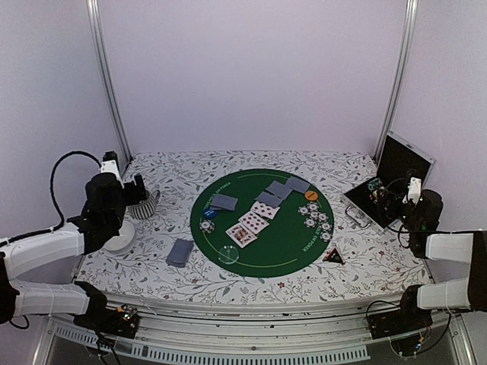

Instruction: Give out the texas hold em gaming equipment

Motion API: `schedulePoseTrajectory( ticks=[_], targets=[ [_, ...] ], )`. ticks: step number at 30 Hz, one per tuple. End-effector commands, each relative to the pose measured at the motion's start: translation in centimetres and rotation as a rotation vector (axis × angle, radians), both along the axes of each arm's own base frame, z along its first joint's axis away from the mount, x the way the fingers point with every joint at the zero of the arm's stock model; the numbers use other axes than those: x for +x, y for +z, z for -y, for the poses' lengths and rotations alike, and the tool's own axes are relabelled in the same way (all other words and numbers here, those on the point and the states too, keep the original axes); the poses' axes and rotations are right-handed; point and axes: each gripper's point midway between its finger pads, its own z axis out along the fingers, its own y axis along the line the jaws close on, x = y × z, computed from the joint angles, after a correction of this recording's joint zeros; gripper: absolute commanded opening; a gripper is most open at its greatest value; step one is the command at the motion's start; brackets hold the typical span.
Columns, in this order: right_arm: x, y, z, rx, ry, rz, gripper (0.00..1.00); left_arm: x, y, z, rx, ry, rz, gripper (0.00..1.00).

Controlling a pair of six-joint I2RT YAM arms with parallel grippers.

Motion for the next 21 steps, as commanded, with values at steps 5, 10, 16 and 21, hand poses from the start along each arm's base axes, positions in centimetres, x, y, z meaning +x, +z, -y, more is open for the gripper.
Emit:
schedulePoseTrajectory(
  ticks=[5, 10, 16, 21],
  targets=[
    [0.0, 1.7, 1.2, -0.087, -0.06, 0.243, 0.99, -0.6, -2.4, -6.7, 0.079, 0.183, 0.171, 0.98],
    [0.9, 0.7, -1.4, -0.088, 0.102, 0.268, 0.99, -0.6, -4.1, -7.7, 0.164, 0.187, 0.198, 0.98],
    [1.3, 0.1, -2.4, -0.119, 0.172, 0.267, 0.99, 1.6, -5.9, -6.4, 0.169, 0.015, 0.214, 0.98],
    [1.3, 0.1, -2.4, -0.122, 0.174, 0.266, 0.99, 2.6, -6.6, -6.2, 0.169, -0.017, 0.174, 0.98]
  ],
)
